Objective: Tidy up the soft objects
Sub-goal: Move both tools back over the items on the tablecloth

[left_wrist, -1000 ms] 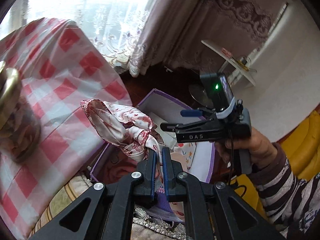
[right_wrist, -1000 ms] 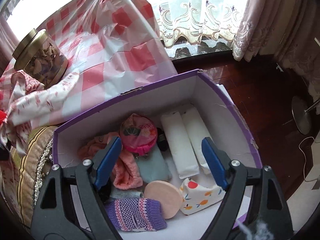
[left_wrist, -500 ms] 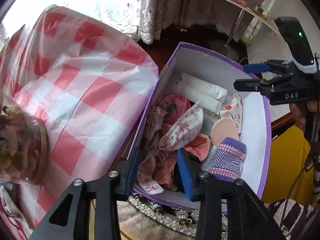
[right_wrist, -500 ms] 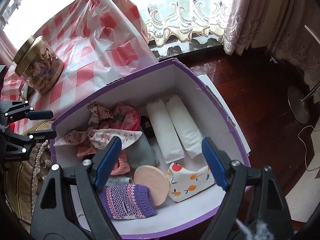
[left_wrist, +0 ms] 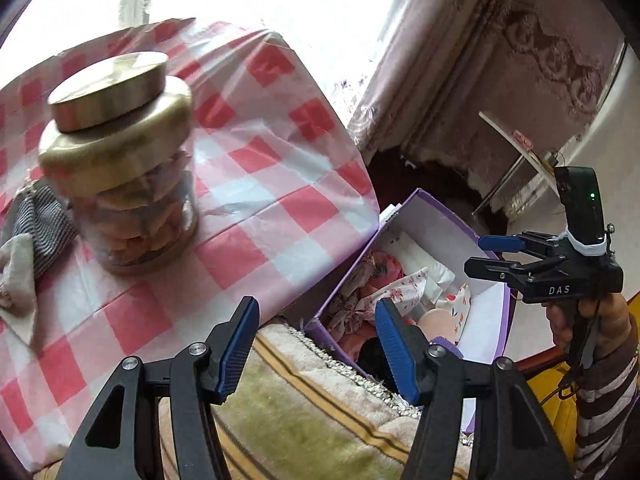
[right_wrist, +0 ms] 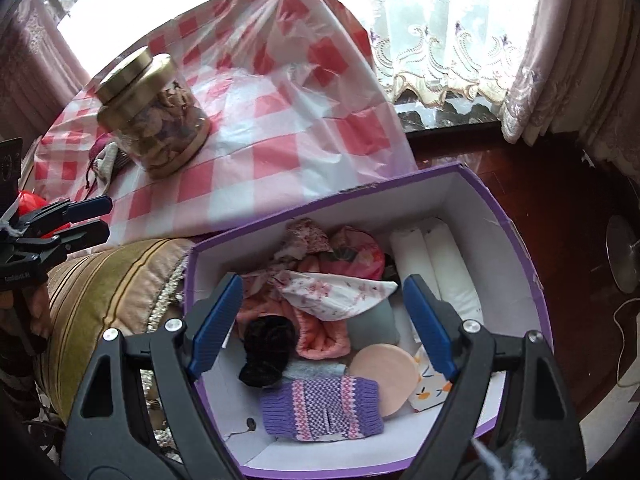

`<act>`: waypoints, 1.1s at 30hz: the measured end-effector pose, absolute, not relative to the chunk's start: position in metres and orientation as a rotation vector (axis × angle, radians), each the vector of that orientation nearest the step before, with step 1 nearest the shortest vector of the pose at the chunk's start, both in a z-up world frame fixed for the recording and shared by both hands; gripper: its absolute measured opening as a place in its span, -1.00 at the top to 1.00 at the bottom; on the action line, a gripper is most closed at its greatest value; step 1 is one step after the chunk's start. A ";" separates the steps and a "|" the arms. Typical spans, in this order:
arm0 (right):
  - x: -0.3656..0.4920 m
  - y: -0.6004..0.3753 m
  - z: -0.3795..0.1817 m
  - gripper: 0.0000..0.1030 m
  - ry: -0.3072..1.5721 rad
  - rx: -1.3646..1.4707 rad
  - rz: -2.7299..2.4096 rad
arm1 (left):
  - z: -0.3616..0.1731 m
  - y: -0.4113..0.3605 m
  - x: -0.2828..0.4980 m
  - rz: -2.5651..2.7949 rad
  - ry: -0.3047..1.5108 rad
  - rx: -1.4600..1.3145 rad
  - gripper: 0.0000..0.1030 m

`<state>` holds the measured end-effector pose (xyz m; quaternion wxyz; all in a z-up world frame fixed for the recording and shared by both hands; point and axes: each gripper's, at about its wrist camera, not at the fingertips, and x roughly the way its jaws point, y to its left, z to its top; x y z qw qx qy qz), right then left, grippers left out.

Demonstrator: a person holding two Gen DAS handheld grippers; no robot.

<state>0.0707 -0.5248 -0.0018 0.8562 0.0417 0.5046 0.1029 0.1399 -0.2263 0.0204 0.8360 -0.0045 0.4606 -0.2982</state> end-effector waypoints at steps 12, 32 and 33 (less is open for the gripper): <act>0.075 -0.420 0.063 -0.64 0.942 -0.017 0.434 | 0.020 -0.074 0.117 -0.425 0.938 -0.285 -0.19; 0.102 -0.228 0.073 -0.64 0.925 -0.201 0.683 | -0.016 0.075 0.160 -0.148 0.915 -0.740 -0.18; 0.106 -0.222 0.070 -0.64 0.935 -0.197 0.685 | -0.020 0.080 0.166 -0.129 0.915 -0.772 -0.18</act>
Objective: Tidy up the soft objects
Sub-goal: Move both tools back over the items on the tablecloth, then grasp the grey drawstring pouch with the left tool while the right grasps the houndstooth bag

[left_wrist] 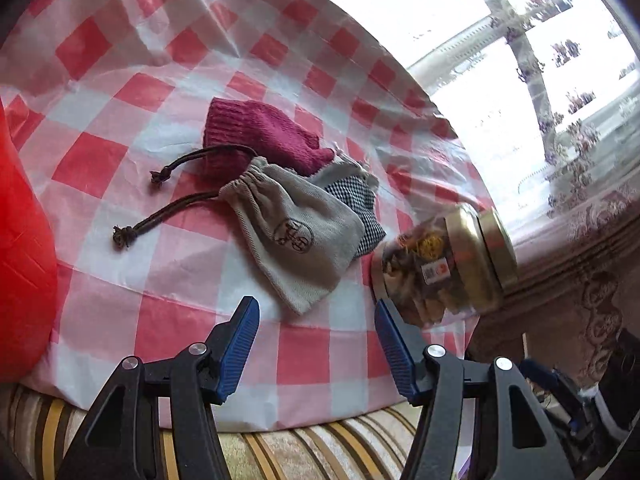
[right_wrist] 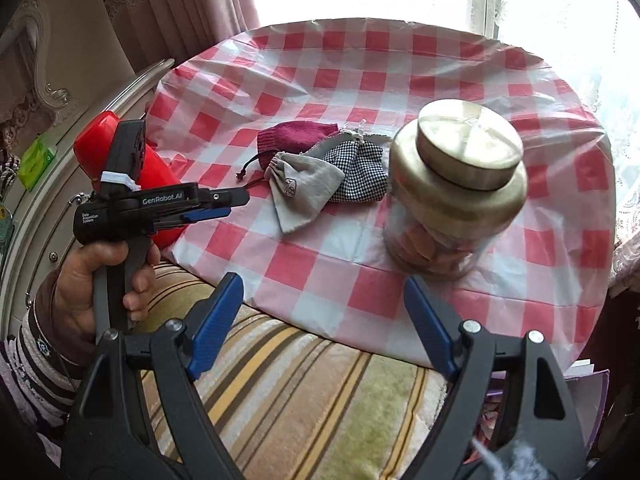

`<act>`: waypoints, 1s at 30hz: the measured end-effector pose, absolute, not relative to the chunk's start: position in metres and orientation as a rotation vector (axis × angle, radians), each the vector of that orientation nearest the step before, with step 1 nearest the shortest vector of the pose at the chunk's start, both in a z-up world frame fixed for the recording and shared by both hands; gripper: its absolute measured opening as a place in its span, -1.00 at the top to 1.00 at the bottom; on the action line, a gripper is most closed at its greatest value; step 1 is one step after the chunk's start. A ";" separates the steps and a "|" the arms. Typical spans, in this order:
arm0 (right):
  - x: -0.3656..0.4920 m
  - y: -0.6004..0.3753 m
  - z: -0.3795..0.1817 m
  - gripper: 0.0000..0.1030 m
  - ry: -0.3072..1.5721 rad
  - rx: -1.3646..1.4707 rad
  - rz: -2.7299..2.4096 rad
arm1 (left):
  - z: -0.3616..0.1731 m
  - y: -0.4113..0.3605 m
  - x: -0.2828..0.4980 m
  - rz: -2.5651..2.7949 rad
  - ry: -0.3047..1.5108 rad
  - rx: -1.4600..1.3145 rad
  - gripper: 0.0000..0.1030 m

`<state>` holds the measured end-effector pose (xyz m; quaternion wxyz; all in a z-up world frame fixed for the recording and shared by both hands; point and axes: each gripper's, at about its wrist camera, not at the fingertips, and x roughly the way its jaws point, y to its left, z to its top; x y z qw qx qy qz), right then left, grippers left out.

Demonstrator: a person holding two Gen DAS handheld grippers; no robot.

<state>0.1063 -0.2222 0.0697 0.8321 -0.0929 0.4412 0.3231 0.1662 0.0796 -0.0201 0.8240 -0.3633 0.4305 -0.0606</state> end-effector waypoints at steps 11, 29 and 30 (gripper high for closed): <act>0.131 -0.177 0.052 -0.64 0.980 -0.147 0.699 | -0.069 0.117 0.227 0.072 0.922 -1.149 -0.22; 0.164 -0.149 0.033 -0.64 1.007 -0.128 0.681 | -0.090 0.124 0.260 0.158 0.973 -1.157 0.43; 0.167 -0.147 0.032 -0.64 1.009 -0.121 0.678 | -0.090 0.124 0.258 0.150 0.971 -1.152 0.47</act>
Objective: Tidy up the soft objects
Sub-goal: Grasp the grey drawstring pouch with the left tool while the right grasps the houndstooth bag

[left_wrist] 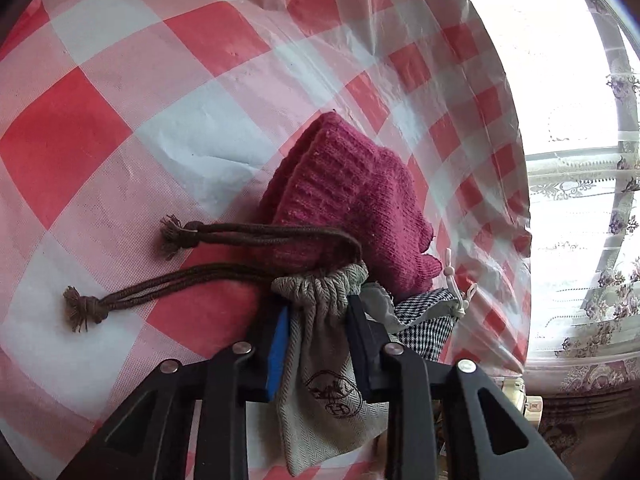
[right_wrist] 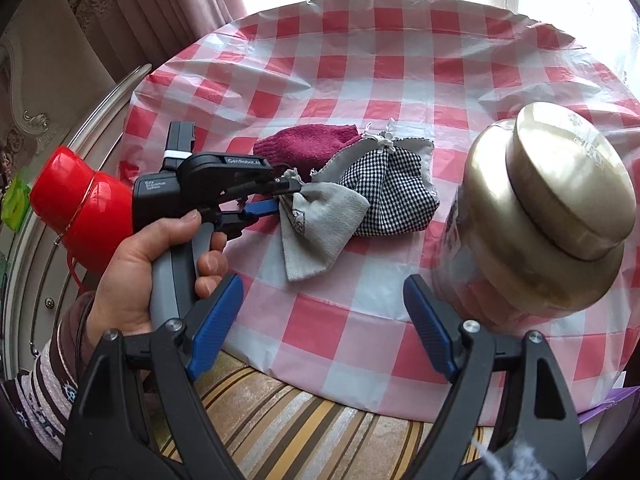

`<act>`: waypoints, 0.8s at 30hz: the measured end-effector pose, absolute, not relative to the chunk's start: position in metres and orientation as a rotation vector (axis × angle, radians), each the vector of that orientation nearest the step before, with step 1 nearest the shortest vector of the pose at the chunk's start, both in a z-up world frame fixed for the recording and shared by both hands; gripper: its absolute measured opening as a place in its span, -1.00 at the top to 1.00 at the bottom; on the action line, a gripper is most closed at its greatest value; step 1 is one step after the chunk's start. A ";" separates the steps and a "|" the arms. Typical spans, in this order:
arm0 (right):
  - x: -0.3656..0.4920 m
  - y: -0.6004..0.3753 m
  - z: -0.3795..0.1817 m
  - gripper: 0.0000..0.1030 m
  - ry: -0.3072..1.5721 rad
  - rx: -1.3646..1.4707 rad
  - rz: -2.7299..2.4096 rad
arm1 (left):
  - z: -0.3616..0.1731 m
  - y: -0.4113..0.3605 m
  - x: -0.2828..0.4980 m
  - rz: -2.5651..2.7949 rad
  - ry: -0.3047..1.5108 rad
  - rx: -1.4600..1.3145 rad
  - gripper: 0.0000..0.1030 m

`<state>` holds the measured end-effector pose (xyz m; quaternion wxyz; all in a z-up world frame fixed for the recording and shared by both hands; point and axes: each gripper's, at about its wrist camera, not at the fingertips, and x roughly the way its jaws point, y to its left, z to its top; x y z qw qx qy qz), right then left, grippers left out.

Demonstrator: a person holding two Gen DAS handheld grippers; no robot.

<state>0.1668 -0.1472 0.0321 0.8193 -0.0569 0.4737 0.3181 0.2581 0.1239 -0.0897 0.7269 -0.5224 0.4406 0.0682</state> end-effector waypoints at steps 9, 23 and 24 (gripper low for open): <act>0.193 -0.120 0.026 -0.64 1.022 -0.083 0.645 | -0.059 0.127 0.203 0.108 0.921 -1.058 0.55; 0.252 -0.066 -0.017 -0.64 1.056 -0.194 0.485 | -0.029 0.076 0.158 0.033 0.872 -0.766 0.56; 0.257 -0.065 -0.021 -0.63 1.056 -0.204 0.467 | -0.030 0.075 0.155 0.027 0.874 -0.762 0.56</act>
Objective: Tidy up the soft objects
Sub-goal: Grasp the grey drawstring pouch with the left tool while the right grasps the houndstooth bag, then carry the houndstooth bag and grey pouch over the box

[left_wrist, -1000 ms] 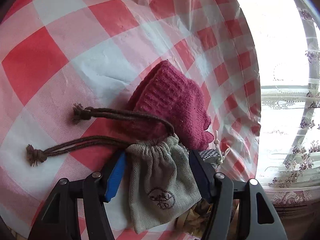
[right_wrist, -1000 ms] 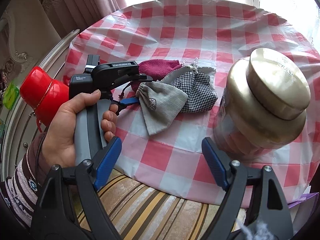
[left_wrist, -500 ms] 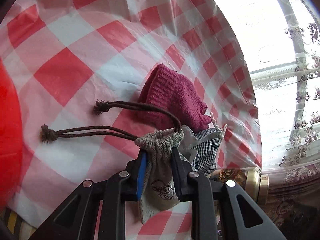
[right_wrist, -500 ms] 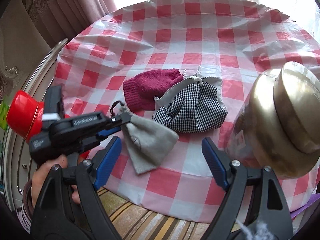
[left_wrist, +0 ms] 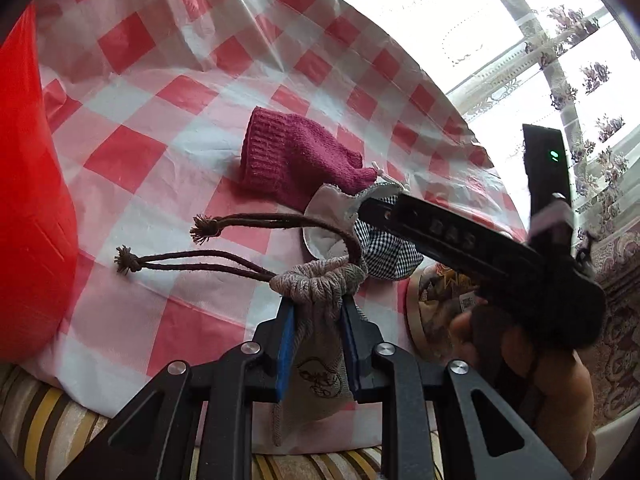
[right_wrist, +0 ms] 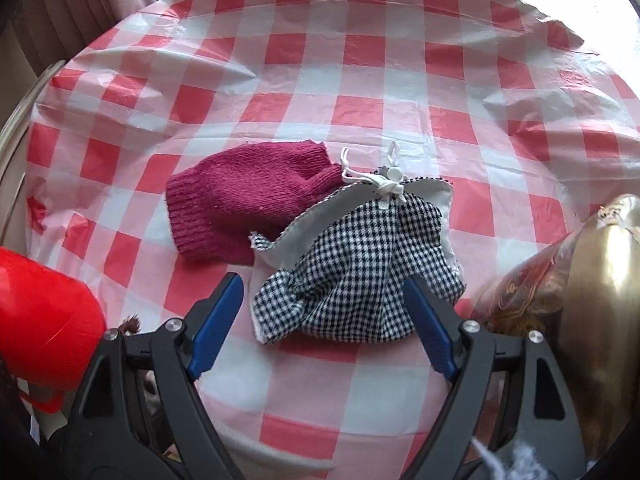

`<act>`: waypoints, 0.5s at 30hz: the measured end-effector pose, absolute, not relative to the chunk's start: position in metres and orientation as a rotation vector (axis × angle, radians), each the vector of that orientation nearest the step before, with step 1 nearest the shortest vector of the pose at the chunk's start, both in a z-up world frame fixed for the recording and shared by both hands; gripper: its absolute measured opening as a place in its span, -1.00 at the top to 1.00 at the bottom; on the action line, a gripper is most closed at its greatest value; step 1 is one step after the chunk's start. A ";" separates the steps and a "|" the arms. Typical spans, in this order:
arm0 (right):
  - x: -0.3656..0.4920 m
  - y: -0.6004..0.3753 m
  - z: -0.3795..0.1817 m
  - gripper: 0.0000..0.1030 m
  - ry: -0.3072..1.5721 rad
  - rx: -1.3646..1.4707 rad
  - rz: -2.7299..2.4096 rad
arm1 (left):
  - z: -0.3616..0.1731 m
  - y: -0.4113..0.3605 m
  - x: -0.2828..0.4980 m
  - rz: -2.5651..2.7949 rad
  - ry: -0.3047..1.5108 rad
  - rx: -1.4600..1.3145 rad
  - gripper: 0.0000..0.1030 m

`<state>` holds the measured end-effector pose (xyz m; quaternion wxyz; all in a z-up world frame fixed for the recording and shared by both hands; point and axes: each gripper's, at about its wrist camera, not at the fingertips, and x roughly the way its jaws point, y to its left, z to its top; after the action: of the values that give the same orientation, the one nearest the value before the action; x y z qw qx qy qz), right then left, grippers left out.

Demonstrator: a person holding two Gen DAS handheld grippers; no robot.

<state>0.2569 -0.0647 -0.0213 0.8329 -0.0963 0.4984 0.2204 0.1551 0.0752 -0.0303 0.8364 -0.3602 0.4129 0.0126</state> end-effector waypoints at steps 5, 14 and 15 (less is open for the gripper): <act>0.275 -0.059 -0.046 -0.05 1.084 -0.243 0.417 | -0.034 0.076 0.148 0.021 0.869 -0.768 0.56; 0.251 -0.076 -0.025 0.69 1.041 -0.257 0.511 | -0.028 0.082 0.137 0.036 0.831 -0.773 0.56; 0.246 -0.081 -0.018 0.69 1.032 -0.250 0.523 | -0.027 0.082 0.136 0.036 0.826 -0.773 0.56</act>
<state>0.2457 -0.0808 -0.0180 0.8299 -0.1177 0.4865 0.2464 0.1360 0.0819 -0.0275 0.8440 -0.3661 0.3915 0.0169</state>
